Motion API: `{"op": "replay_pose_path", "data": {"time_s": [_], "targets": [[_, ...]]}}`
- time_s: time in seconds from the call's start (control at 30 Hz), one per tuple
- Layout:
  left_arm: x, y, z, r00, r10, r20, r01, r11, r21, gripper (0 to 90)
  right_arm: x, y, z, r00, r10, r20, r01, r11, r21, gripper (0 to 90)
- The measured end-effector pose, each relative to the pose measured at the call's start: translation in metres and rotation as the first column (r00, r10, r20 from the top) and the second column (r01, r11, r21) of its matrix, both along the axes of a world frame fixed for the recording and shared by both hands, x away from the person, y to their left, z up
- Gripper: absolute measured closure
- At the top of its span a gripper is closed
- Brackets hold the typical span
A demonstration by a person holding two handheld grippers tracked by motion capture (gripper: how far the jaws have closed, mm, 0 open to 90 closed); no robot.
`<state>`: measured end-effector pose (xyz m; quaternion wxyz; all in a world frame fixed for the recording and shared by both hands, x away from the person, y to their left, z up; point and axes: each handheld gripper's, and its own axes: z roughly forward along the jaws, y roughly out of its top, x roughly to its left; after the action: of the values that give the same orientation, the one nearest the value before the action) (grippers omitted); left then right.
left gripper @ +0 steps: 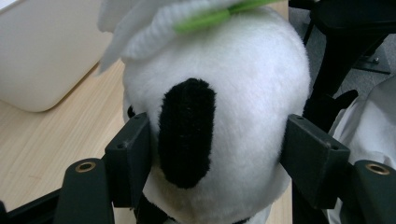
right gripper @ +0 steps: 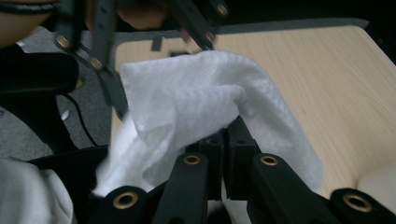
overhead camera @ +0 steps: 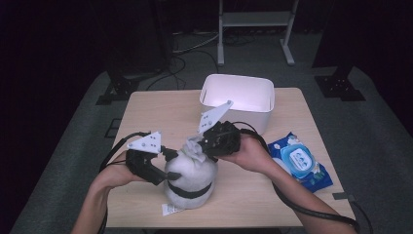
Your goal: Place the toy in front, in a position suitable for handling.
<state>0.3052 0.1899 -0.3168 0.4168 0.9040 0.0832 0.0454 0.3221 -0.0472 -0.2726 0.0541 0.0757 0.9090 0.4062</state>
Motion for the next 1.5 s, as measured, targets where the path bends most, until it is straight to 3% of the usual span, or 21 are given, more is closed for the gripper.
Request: {"op": "replay_pose_path", "data": {"time_s": [0.17,0.5,0.63,0.77,0.8,0.9,0.93,1.17,1.23,1.27,1.37,1.4,1.5], "targets": [[0.0,0.002,-0.001,1.0,0.003,-0.004,-0.003,1.0,-0.005,29.5,-0.008,0.0,0.003,0.9997,0.02,0.011,-0.02,0.9998,-0.008,86.9],[0.004,0.008,-0.002,0.9993,0.027,-0.024,-0.028,0.9995,-0.012,29.4,-0.004,-0.051,-0.016,0.9972,-0.058,-0.049,0.06,0.9974,0.04,86.9],[0.005,0.01,-0.002,0.9992,0.03,-0.026,-0.03,0.9995,-0.005,29.4,-0.002,-0.069,-0.031,0.9922,-0.095,-0.08,0.099,0.9942,0.042,86.9],[0.005,0.013,-0.002,0.9991,0.033,-0.026,-0.033,0.9994,-0.001,29.4,0.001,-0.079,-0.048,0.9865,-0.127,-0.104,0.129,0.9916,0.01,86.8],[0.005,0.013,-0.002,0.9991,0.033,-0.026,-0.033,0.9994,-0.001,29.4,0.004,-0.081,-0.056,0.9826,-0.135,-0.128,0.137,0.9905,0.008,86.9],[0.005,0.013,-0.002,0.999,0.035,-0.028,-0.035,0.9994,0.0,29.4,0.006,-0.08,-0.066,0.9786,-0.141,-0.149,0.142,0.9898,-0.005,86.9],[0.005,0.013,-0.002,0.999,0.034,-0.027,-0.034,0.9994,0.0,29.3,0.008,-0.077,-0.077,0.9754,-0.137,-0.173,0.136,0.9906,-0.015,86.9],[0.006,0.012,-0.002,0.9993,0.03,-0.025,-0.029,0.9996,0.001,29.3,0.01,-0.06,-0.107,0.97,-0.119,-0.212,0.109,0.9924,-0.056,86.7],[0.005,0.012,-0.003,0.9993,0.027,-0.025,-0.027,0.9996,-0.004,29.3,0.011,-0.056,-0.114,0.967,-0.116,-0.227,0.109,0.9931,-0.045,86.7],[0.006,0.012,-0.003,0.9993,0.027,-0.025,-0.027,0.9996,-0.005,29.3,0.012,-0.053,-0.118,0.9621,-0.1,-0.254,0.102,0.9948,-0.007,86.8],[0.005,0.01,-0.003,0.9994,0.026,-0.024,-0.026,0.9996,-0.014,29.4,0.014,-0.051,-0.12,0.9562,-0.079,-0.282,0.092,0.9953,0.031,86.8],[0.005,0.01,-0.002,0.9994,0.025,-0.023,-0.025,0.9996,-0.015,29.4,0.015,-0.053,-0.12,0.949,-0.067,-0.308,0.09,0.994,0.061,86.9],[0.006,0.005,0.0,0.9997,0.016,-0.017,-0.016,0.9997,-0.019,29.6,0.016,-0.056,-0.119,0.9443,-0.061,-0.323,0.091,0.9927,0.079,86.9]]}}
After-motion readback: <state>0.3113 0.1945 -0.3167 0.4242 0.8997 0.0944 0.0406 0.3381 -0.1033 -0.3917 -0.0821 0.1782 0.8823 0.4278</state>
